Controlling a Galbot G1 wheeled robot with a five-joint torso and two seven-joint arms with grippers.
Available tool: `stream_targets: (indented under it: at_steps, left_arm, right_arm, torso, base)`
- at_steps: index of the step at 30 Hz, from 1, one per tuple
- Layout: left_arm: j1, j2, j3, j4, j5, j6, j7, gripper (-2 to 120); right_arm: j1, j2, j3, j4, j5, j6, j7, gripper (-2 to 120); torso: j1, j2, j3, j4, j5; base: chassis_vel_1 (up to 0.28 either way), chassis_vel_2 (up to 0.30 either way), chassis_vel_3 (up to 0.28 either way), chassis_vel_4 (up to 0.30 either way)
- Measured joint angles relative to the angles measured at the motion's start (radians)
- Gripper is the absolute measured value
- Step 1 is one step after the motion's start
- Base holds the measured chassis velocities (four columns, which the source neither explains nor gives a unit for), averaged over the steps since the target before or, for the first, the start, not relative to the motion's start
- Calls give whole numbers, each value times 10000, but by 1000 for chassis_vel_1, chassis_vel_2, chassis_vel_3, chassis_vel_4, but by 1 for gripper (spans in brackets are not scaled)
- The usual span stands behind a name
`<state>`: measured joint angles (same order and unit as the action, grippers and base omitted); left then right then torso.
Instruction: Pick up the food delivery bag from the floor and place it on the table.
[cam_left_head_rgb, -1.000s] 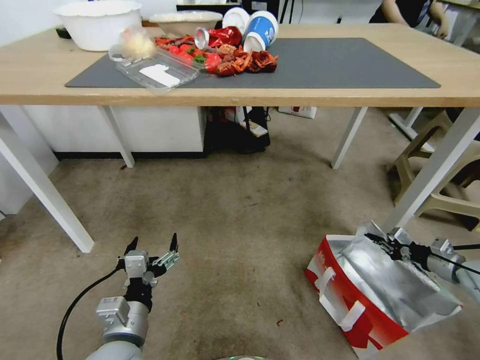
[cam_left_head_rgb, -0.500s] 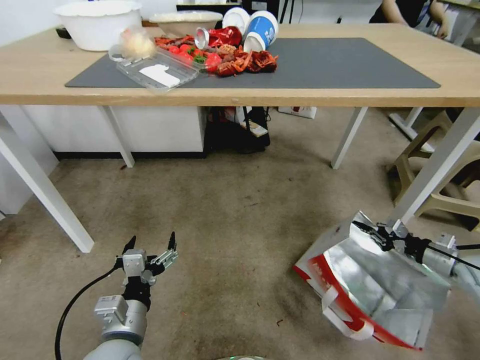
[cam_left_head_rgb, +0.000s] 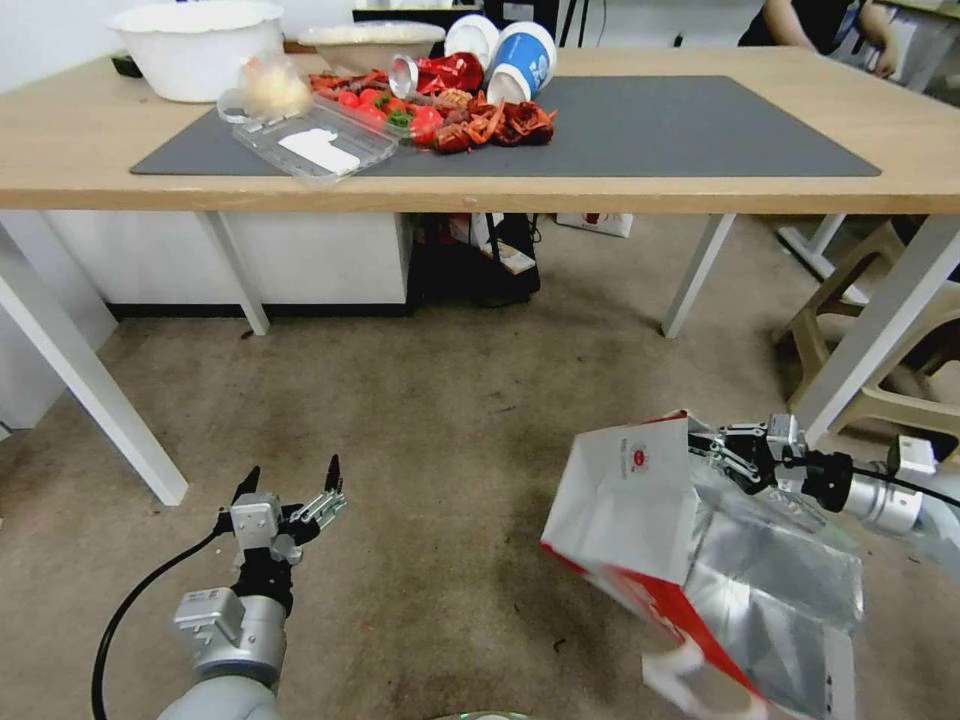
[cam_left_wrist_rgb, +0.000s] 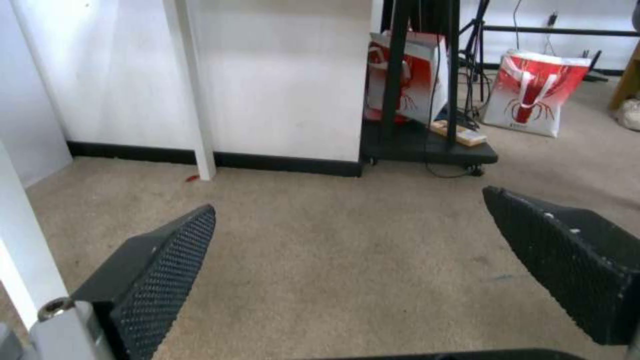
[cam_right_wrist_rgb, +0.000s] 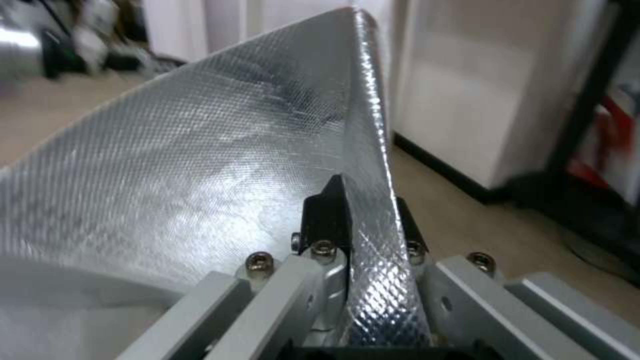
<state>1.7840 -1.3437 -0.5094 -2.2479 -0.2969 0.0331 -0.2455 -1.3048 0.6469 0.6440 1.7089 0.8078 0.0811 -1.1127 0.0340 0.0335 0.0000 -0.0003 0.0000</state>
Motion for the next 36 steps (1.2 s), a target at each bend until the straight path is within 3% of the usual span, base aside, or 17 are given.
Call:
stream_targets:
  at_steps: [17,36]
  left_arm:
    - [103,-78,-31,-311,-192,-18,-277,100]
    - [318,-148,-32,-735,-364,97,-446,100]
  right_arm:
    - [-43,35,5,981,2766,-1380,-774,0]
    - [-36,228,76,1242,3199,-1985,-1215,0]
  torso:
    - [0,0,0,0,0]
    - [0,0,0,0,0]
  base:
    - [0,0,0,0]
    - [0,0,0,0]
